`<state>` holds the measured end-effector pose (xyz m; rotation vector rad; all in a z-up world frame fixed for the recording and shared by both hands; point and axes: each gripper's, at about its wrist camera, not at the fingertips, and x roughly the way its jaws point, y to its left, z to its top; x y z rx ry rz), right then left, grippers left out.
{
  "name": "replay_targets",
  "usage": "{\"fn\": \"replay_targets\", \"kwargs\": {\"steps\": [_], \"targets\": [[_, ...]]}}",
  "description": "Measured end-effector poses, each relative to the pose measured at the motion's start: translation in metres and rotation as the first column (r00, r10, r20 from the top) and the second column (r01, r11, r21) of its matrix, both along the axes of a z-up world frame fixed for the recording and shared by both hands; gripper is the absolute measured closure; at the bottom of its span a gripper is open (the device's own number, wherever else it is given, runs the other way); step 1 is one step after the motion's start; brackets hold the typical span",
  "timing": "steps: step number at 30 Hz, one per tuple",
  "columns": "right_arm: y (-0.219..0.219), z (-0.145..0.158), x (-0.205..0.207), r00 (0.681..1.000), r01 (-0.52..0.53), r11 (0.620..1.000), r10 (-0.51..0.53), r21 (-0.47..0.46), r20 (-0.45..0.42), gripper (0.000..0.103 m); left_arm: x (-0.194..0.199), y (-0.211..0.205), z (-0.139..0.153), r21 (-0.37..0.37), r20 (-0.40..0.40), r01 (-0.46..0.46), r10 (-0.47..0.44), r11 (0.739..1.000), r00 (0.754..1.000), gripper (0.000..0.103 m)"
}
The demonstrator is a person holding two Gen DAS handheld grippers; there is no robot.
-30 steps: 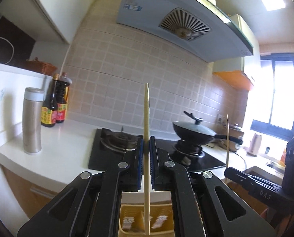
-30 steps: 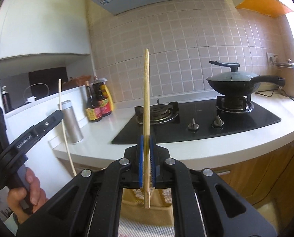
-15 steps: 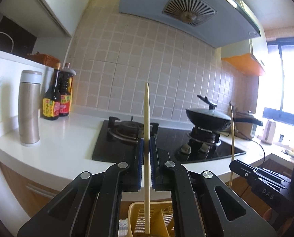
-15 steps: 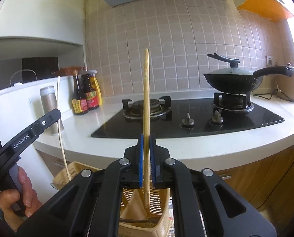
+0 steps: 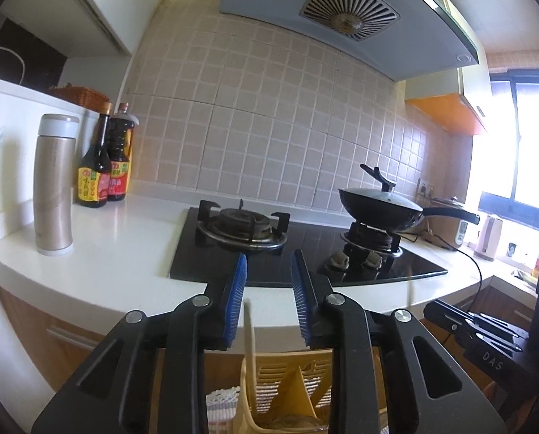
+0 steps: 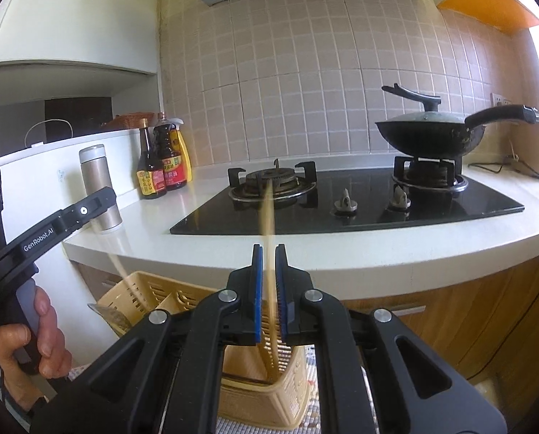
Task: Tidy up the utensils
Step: 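Raise both chopsticks, lower them into the yellow basket, and open both tools, then move both open tools back down toward the remaining utensils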
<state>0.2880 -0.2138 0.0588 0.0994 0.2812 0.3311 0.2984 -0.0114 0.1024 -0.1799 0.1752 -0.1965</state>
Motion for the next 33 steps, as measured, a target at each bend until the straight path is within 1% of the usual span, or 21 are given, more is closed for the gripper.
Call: {"fn": "replay_targets", "kwargs": {"steps": [1, 4, 6, 9, 11, 12, 13, 14, 15, 19, 22, 23, 25, 28, 31, 33], "targets": [[-0.001, 0.000, -0.002, 1.000, 0.000, 1.000, 0.000, 0.002, -0.003, 0.096, -0.001, 0.000, 0.000, 0.000, -0.004, 0.000, 0.000, 1.000, 1.000, 0.076], [-0.004, -0.001, -0.009, 1.000, -0.007, 1.000, 0.007, -0.001, -0.022, 0.095, -0.007, 0.006, 0.002, -0.004, -0.009, -0.007, 0.007, 1.000, 1.000, 0.065], [-0.005, -0.001, -0.014, 0.999, -0.022, 1.000, 0.022, 0.003, -0.036, 0.095, -0.012, 0.012, 0.005, -0.021, -0.018, -0.002, 0.002, 1.000, 1.000, 0.061], [-0.006, -0.001, -0.025, 0.997, -0.047, 0.999, 0.047, -0.002, -0.057, 0.091, -0.023, 0.019, 0.011, -0.045, -0.024, 0.011, -0.012, 0.999, 1.000, 0.054], [-0.005, 0.001, -0.034, 0.996, -0.061, 0.998, 0.061, -0.004, -0.068, 0.082, -0.032, 0.022, 0.015, -0.049, -0.021, 0.018, -0.019, 0.999, 1.000, 0.048], [-0.005, 0.001, -0.038, 0.995, -0.068, 0.998, 0.067, -0.005, -0.073, 0.079, -0.037, 0.024, 0.017, -0.049, -0.020, 0.021, -0.022, 0.999, 1.000, 0.048], [-0.004, 0.002, -0.044, 0.994, -0.073, 0.997, 0.072, -0.007, -0.080, 0.069, -0.044, 0.025, 0.020, -0.050, -0.017, 0.026, -0.027, 0.998, 0.999, 0.045], [-0.004, 0.003, -0.048, 0.994, -0.077, 0.997, 0.076, -0.008, -0.084, 0.057, -0.050, 0.026, 0.023, -0.049, -0.014, 0.032, -0.032, 0.998, 0.999, 0.043], [-0.004, 0.004, -0.055, 0.993, -0.079, 0.997, 0.078, -0.010, -0.087, 0.055, -0.058, 0.026, 0.026, -0.044, -0.013, 0.038, -0.039, 0.998, 0.999, 0.043], [0.000, 0.007, -0.081, 0.990, -0.091, 0.995, 0.087, -0.036, -0.115, 0.055, -0.082, 0.026, 0.033, -0.014, -0.024, 0.049, -0.049, 0.999, 0.999, 0.041], [0.001, 0.009, -0.099, 0.987, -0.075, 0.995, 0.064, -0.063, -0.150, 0.055, -0.104, 0.027, 0.038, -0.002, -0.037, 0.059, -0.059, 0.998, 0.998, 0.040], [0.001, 0.009, -0.102, 0.985, -0.073, 0.995, 0.061, -0.067, -0.162, 0.055, -0.110, 0.028, 0.039, -0.004, -0.047, 0.068, -0.068, 0.998, 0.997, 0.039], [0.002, 0.010, -0.113, 0.979, -0.071, 0.994, 0.053, -0.084, -0.198, 0.055, -0.122, 0.033, 0.042, -0.042, -0.074, 0.114, -0.117, 0.993, 0.990, 0.038], [0.008, 0.014, -0.127, 0.972, -0.077, 0.990, 0.047, -0.119, -0.232, 0.055, -0.138, 0.041, 0.050, -0.085, -0.103, 0.140, -0.148, 0.987, 0.984, 0.038], [0.013, 0.017, -0.135, 0.959, -0.079, 0.987, 0.036, -0.143, -0.282, 0.055, -0.152, 0.047, 0.057, -0.092, -0.118, 0.142, -0.152, 0.986, 0.981, 0.038], [0.018, 0.016, -0.140, 0.941, -0.092, 0.985, 0.037, -0.148, -0.337, 0.055, -0.160, 0.048, 0.059, -0.080, -0.147, 0.138, -0.149, 0.987, 0.978, 0.038]]}}
